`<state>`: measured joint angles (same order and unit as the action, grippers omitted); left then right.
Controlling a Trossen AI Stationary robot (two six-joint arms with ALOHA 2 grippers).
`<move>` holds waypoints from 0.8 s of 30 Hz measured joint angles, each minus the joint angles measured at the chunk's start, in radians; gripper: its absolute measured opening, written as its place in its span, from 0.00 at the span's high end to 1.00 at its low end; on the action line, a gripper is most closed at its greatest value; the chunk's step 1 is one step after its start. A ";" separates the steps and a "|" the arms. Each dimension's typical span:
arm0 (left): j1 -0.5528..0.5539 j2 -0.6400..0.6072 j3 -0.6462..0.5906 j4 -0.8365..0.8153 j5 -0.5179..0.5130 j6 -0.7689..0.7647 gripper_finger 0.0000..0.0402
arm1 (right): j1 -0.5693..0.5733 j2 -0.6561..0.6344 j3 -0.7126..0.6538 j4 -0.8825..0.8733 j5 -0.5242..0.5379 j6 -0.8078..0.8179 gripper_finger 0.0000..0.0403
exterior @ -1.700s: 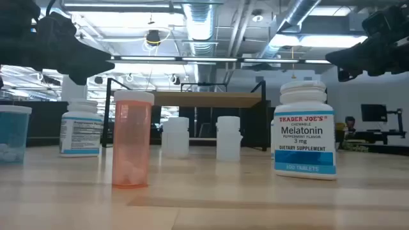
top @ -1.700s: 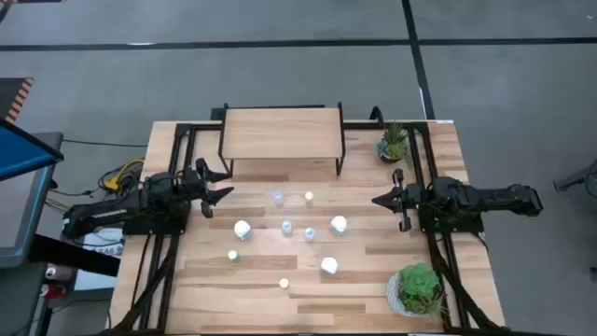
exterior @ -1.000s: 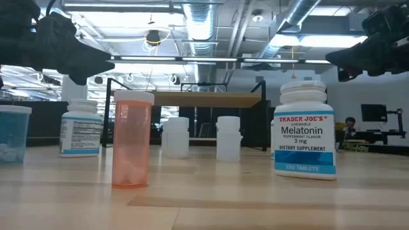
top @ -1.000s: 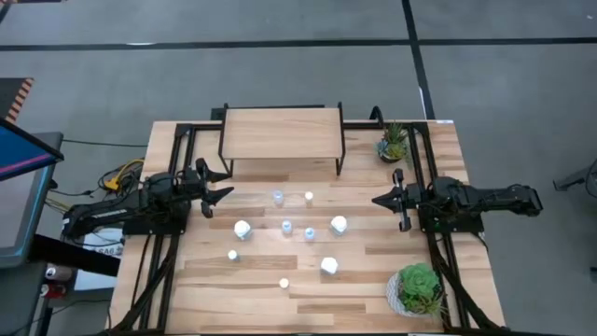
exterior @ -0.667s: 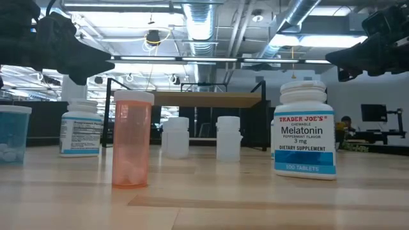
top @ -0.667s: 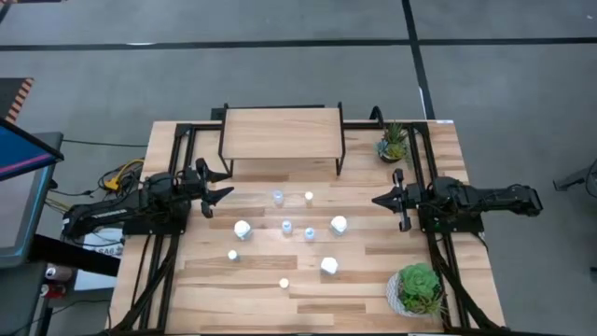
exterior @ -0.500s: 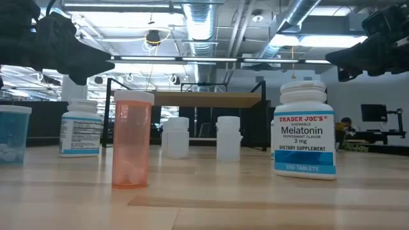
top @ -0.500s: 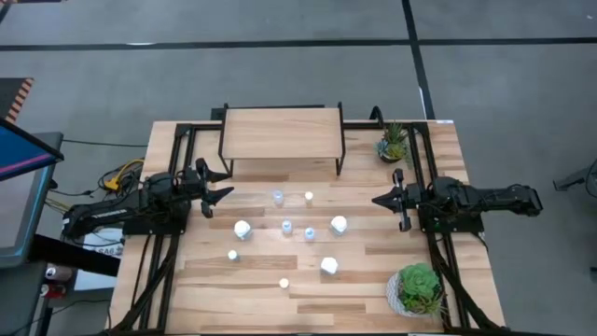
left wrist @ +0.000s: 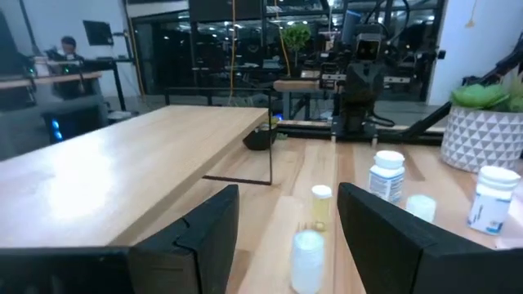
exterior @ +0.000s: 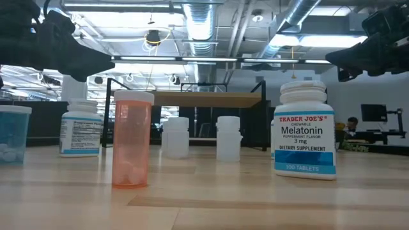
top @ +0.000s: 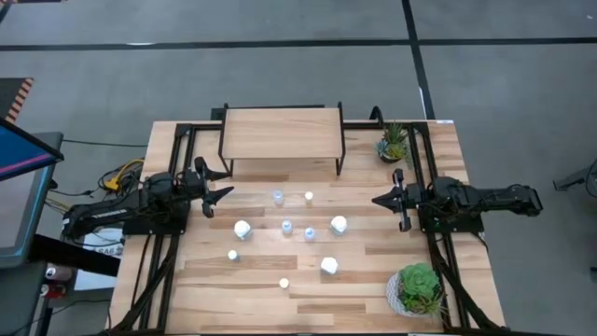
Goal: Pick and place medicine bottles onto shelf by color
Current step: Put the top right big white pill bottle on the shelf
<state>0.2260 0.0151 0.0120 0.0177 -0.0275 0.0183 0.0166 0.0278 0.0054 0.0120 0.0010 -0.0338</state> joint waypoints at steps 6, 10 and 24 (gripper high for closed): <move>0.000 0.000 0.000 0.000 0.015 -0.130 0.51 | 0.000 0.000 0.000 0.000 0.000 0.000 0.93; 0.000 0.000 0.000 0.000 0.003 -0.151 0.51 | 0.000 0.000 0.000 0.000 0.000 0.000 0.93; 0.000 0.000 0.000 0.001 0.015 -0.625 0.51 | -0.019 -0.001 0.002 0.094 0.040 0.131 0.93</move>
<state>0.2257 0.0151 0.0117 0.0189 -0.0126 -0.6069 -0.0025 0.0271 0.0071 0.1056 0.0414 0.0971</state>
